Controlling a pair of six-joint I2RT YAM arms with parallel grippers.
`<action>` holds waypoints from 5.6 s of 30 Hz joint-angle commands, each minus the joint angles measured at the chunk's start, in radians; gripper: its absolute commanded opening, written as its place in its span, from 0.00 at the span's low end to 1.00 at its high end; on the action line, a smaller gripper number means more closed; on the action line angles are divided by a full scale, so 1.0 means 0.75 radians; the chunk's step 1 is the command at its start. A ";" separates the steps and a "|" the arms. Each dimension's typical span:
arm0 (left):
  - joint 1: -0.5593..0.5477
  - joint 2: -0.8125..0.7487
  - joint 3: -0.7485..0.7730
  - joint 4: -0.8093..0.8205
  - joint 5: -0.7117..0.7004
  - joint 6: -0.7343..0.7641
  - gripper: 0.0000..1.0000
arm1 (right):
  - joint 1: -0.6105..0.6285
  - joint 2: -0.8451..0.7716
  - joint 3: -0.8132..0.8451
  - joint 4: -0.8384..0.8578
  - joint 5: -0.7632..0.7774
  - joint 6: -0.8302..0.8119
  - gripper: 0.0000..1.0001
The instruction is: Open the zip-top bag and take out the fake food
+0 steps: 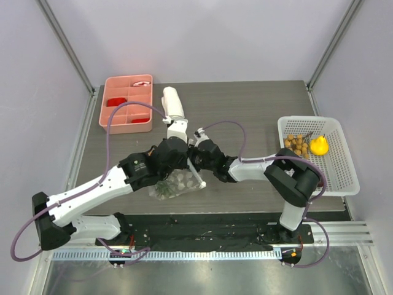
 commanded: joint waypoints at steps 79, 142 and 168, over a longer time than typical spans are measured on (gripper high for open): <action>0.770 -0.773 -1.143 0.488 0.543 -1.403 0.39 | -0.077 0.116 -0.049 0.565 -0.504 0.170 0.01; 0.978 -0.503 -0.626 0.022 -0.241 -0.691 0.00 | -0.332 -0.661 -0.017 -1.466 -0.625 -0.865 0.01; 1.124 0.342 -0.170 0.480 1.226 -0.286 1.00 | -0.345 -0.616 0.090 -1.416 -0.631 -0.981 0.01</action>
